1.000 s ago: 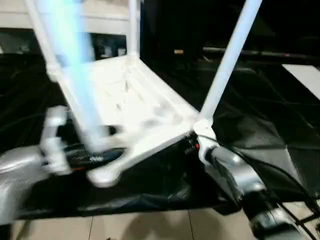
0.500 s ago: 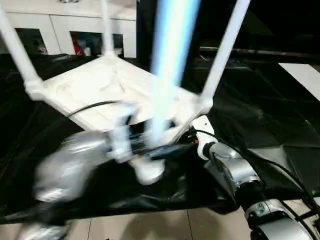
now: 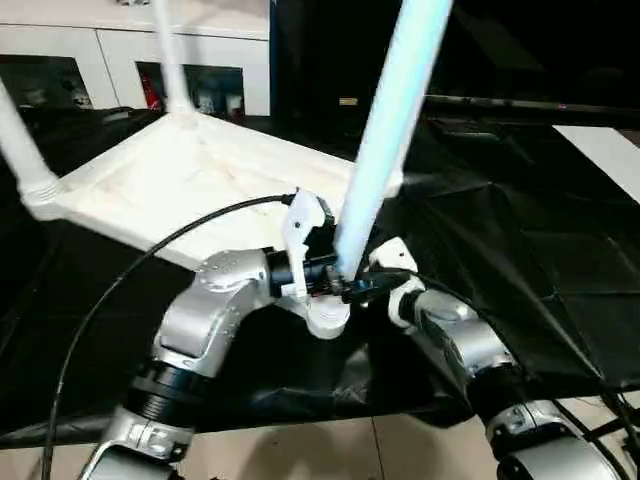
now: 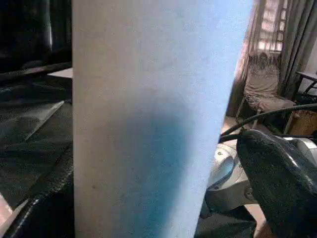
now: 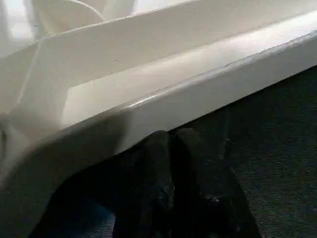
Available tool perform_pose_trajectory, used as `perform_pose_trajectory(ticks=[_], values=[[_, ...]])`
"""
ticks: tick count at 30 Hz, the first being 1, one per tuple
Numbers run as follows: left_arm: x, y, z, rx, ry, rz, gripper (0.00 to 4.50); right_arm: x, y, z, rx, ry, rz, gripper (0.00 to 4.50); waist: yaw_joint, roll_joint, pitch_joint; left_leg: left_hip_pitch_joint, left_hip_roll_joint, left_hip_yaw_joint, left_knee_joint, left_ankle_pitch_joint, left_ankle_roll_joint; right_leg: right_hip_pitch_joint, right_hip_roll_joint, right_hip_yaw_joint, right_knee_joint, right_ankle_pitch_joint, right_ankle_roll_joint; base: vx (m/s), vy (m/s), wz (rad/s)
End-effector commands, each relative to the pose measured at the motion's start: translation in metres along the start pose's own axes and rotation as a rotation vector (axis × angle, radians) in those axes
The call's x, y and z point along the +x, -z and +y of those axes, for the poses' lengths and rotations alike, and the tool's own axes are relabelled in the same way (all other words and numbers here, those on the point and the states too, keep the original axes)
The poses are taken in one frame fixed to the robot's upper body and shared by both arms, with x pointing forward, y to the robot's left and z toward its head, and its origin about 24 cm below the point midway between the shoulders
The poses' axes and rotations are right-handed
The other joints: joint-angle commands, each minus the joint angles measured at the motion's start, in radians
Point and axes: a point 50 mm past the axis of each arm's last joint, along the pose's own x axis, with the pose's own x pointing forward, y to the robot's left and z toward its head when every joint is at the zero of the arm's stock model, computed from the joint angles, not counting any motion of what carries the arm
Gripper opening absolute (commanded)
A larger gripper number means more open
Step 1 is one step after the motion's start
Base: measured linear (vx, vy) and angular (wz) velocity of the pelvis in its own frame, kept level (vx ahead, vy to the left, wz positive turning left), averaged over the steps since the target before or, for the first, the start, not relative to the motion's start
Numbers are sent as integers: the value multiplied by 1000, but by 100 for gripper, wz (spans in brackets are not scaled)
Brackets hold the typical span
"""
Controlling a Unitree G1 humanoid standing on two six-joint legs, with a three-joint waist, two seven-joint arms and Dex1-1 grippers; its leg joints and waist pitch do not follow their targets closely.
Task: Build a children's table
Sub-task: Rotate table base
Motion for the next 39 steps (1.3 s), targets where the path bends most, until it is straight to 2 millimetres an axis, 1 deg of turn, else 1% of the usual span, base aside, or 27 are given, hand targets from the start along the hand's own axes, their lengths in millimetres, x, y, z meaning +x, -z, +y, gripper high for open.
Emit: perform_pose_trajectory(ticks=[1,4,8,14,16,17,18,19,20,21,22,23,24,25,26,27,28,29,30,31,32,33,34,35,36,38,39], values=[[28,2,-20,8,131,4,446,13,-20,32,-33,-171,-82,35,8,9,-60,4,8,7,-66,-252,-2,51,-39,28,-69,-193,-197,0,0,0],[30,3,-20,12,133,1,446,13,-19,30,-32,-166,-85,35,8,10,-60,5,8,8,-66,-246,0,51,-39,28,-69,-180,-203,0,0,0],[33,4,-23,13,150,-4,446,12,-20,32,-28,-215,-95,35,8,9,-59,5,8,7,-67,-260,4,51,-41,28,-71,-196,-203,0,0,0],[38,6,-22,21,129,2,446,12,-19,29,-29,-188,-94,35,9,9,-58,6,10,7,-68,-268,3,49,-41,29,-73,-199,-206,0,0,0],[36,7,-17,35,101,14,446,12,-20,22,-29,-147,-96,35,11,13,-57,8,10,6,-69,-278,1,47,-41,28,-74,-208,-205,0,0,0],[36,7,-16,38,92,19,446,11,-20,20,-28,-138,-96,35,11,12,-57,8,10,6,-69,-286,0,47,-41,29,-75,-217,-202,0,0,0],[34,8,-11,55,61,30,446,9,-19,12,-29,-90,-92,35,13,13,-56,9,10,5,-70,-293,-4,47,-42,28,-76,-230,-199,0,0,0],[33,8,-10,57,56,32,446,8,-19,10,-28,-82,-92,35,12,13,-56,11,10,5,-71,-310,-7,43,-41,28,-79,-253,-192,0,0,0],[32,9,-6,62,37,43,446,5,-19,4,-21,-59,-91,35,12,16,-56,11,10,4,-71,-317,-9,43,-41,28,-78,-259,-191,0,0,0],[32,9,-5,63,35,44,446,5,-18,3,-20,-57,-91,35,13,13,-56,10,9,5,-71,-324,-10,43,-41,28,-80,-270,-188,0,0,0],[29,11,1,93,-5,65,446,-1,-17,-8,-18,-23,-87,35,14,16,-56,10,10,4,-71,-327,-10,43,-42,28,-81,-273,-187,0,0,0],[28,11,3,101,-19,69,446,-3,-17,-12,-16,-10,-86,35,14,14,-56,10,9,4,-71,-328,-9,43,-41,27,-81,-270,-183,0,0,0],[24,11,8,118,-32,72,446,-9,-17,-20,-12,10,-89,35,16,21,-57,9,9,4,-70,-315,-8,44,-42,29,-79,-252,-185,0,0,0],[21,10,10,126,-36,71,446,-12,-17,-25,-10,20,-91,35,15,18,-57,8,8,4,-70,-312,-5,45,-41,28,-81,-248,-185,0,0,0],[13,10,13,133,-24,82,446,-20,-17,-34,-11,32,-94,35,18,21,-59,8,8,4,-69,-300,-3,47,-42,28,-77,-225,-192,0,0,0],[6,9,15,138,-7,93,446,-26,-17,-41,-15,40,-97,35,20,17,-61,8,9,4,-68,-285,3,50,-42,28,-73,-198,-203,0,0,0],[1,9,16,137,14,104,446,-30,-17,-45,-20,43,-99,35,23,21,-61,8,8,5,-67,-276,6,50,-42,28,-72,-186,-208,0,0,0],[-5,9,16,129,45,124,446,-36,-17,-49,-31,44,-104,35,24,21,-61,7,7,7,-65,-250,14,52,-40,29,-68,-153,-217,0,0,0],[-16,10,20,139,70,173,446,-43,-18,-54,-45,38,-110,35,28,25,-61,8,6,7,-64,-236,17,53,-41,28,-67,-140,-221,0,0,0],[-18,11,21,145,73,187,446,-45,-18,-55,-49,34,-111,35,29,24,-61,7,5,9,-63,-221,25,55,-39,28,-63,-121,-224,0,0,0],[-24,12,21,135,95,221,446,-49,-19,-57,-62,23,-116,35,31,32,-61,7,5,8,-63,-204,25,55,-39,28,-60,-100,-230,0,0,0],[-28,13,22,124,112,243,446,-51,-20,-58,-71,16,-118,35,28,30,-61,9,6,11,-62,-201,28,54,-38,28,-60,-85,-239,0,0,0],[-35,15,22,122,136,286,446,-55,-20,-59,-80,5,-120,35,28,30,-61,9,6,11,-62,-200,29,54,-38,28,-59,-82,-245,0,0,0],[-43,16,23,117,156,337,446,-59,-21,-60,-95,-7,-120,35,26,37,-59,11,6,12,-64,-211,28,53,-37,28,-61,-84,-251,0,0,0],[-52,19,24,115,180,402,446,-64,-21,-61,-108,-20,-116,35,29,34,-59,11,6,10,-65,-225,28,54,-38,27,-61,-105,-250,0,0,0],[-60,21,26,117,202,475,446,-68,-20,-62,-120,-38,-110,35,27,36,-55,12,8,9,-67,-249,23,52,-38,28,-64,-144,-243,0,0,0],[-68,25,33,163,174,569,446,-73,-21,-61,-150,-68,-100,35,28,42,-53,14,8,9,-68,-264,18,51,-36,28,-70,-164,-237,0,0,0]])
